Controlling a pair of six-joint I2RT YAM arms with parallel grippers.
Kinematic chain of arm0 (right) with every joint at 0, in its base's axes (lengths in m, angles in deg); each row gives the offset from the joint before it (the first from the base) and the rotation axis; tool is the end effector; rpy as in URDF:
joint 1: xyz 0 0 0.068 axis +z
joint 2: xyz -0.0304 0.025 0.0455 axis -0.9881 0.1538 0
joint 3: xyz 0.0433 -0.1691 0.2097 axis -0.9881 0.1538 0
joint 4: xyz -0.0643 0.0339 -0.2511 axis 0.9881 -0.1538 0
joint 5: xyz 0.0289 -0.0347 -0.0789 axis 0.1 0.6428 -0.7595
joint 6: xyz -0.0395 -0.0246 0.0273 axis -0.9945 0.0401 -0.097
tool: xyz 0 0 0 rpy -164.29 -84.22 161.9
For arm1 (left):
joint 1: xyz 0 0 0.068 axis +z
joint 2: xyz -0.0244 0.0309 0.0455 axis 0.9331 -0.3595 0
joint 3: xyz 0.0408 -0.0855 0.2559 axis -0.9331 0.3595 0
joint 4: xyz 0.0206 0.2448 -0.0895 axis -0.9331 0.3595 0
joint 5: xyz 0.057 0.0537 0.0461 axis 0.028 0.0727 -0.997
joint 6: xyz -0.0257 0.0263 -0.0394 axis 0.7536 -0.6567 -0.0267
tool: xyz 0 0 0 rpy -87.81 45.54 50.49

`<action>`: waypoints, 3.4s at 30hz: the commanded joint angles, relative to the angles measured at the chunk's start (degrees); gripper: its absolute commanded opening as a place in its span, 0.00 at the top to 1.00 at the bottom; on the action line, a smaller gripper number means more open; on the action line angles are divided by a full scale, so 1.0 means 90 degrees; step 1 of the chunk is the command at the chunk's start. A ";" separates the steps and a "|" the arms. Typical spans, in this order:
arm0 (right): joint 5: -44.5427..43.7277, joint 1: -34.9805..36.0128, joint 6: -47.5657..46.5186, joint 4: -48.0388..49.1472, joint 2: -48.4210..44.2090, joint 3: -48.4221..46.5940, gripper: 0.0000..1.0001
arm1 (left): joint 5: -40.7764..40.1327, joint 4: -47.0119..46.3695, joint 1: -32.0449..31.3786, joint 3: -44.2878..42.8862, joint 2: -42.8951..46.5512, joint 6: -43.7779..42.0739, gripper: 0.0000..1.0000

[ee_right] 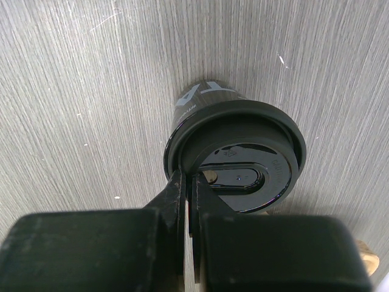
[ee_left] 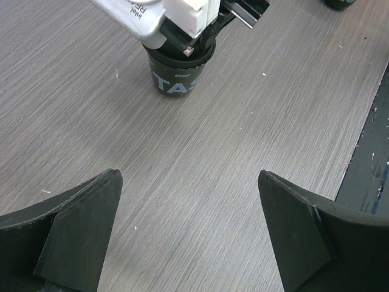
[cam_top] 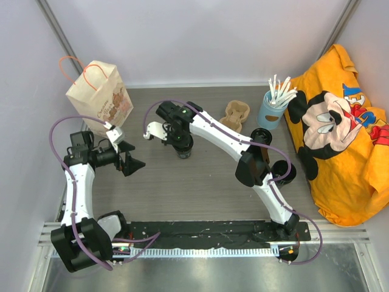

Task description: Pack the takeout coffee

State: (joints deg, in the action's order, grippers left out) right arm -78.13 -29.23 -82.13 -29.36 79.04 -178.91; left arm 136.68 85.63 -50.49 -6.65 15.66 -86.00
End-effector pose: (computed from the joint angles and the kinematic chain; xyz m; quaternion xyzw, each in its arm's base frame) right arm 0.2933 0.3776 0.2749 -0.7119 0.6775 0.0466 0.1791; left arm 0.1868 0.0278 0.2737 0.3335 0.7469 -0.3297 0.4715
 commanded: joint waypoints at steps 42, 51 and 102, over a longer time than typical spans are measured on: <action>0.0181 0.0051 -0.0171 -0.0333 -0.0463 -0.0104 0.94 | 0.0612 0.0114 0.0334 -0.0086 -0.0073 -0.0238 0.00; 0.0191 0.0051 -0.0201 -0.0343 -0.0190 -0.0231 0.94 | 0.0670 0.0212 0.0354 -0.0105 -0.0112 -0.0316 0.00; 0.1897 -0.1715 0.1759 0.0973 -0.1869 0.0799 0.31 | 0.0196 -0.1445 -0.0582 -0.0154 -0.0806 0.1722 0.00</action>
State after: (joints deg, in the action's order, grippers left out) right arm -68.97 -37.82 -76.14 -27.70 66.05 -179.09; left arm 142.69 85.65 -49.90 -6.65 8.79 -83.61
